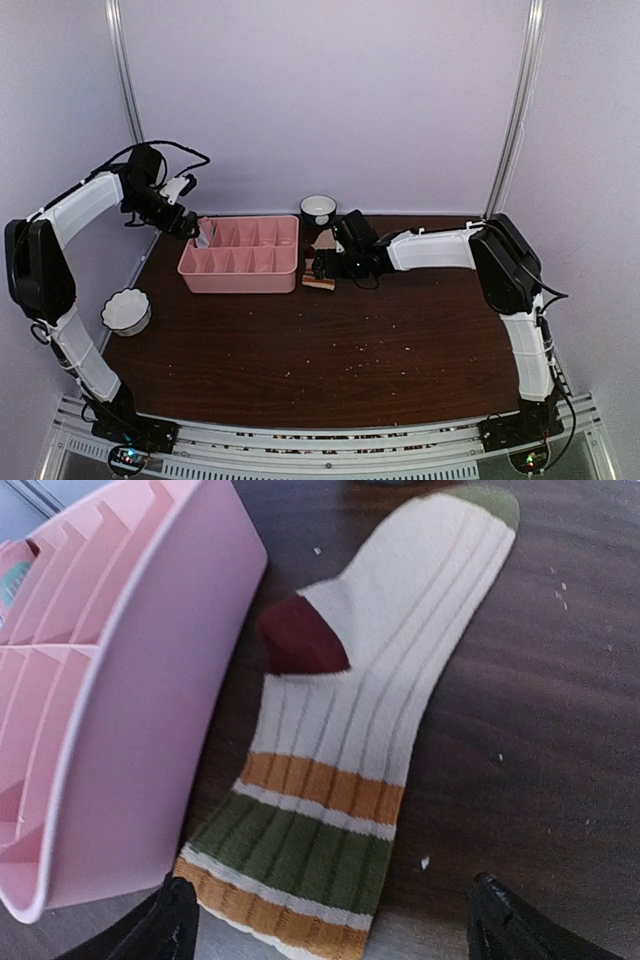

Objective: Roll the socks
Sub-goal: Move the sock to the center of the board.

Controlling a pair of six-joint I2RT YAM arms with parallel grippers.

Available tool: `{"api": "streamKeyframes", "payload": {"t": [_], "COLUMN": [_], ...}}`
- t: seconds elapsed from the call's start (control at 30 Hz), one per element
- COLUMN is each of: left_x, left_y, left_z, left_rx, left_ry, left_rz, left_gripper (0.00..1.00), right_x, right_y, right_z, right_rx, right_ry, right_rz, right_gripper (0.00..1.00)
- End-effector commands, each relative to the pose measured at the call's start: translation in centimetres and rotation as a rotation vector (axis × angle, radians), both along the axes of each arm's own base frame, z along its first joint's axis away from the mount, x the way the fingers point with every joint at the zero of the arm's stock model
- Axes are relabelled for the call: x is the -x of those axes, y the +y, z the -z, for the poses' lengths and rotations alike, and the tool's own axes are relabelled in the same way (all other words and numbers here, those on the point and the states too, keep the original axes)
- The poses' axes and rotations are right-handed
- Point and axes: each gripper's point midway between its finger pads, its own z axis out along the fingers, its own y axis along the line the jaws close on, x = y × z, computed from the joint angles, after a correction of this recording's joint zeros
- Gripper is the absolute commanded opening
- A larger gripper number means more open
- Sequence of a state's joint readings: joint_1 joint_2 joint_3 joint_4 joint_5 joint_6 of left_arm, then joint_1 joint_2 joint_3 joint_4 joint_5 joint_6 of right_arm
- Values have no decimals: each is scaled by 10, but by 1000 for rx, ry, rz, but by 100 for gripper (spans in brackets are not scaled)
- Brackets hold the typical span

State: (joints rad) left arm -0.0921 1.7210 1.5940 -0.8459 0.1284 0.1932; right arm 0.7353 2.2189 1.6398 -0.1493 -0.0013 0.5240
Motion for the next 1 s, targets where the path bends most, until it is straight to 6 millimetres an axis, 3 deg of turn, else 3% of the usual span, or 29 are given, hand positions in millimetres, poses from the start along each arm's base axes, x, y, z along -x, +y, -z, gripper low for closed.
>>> {"api": "streamKeyframes", "payload": {"t": [0.0, 0.23, 0.67, 0.97], "left_x": [42, 68, 112, 145], "left_y": [-40, -60, -53, -54], "left_z": [13, -10, -39, -40], "left_rx": [141, 241, 207, 216], "left_ry": [93, 107, 60, 36], "left_rz": [234, 334, 356, 394], "left_gripper": [98, 98, 98, 98], "right_x": [11, 26, 30, 29], "right_y": [-7, 7, 9, -2], "right_z": [14, 20, 34, 41], "right_rx": [20, -39, -21, 85], "right_ry": [86, 188, 336, 399], "right_rz": [23, 2, 105, 180], "right_gripper": [92, 63, 61, 27]}}
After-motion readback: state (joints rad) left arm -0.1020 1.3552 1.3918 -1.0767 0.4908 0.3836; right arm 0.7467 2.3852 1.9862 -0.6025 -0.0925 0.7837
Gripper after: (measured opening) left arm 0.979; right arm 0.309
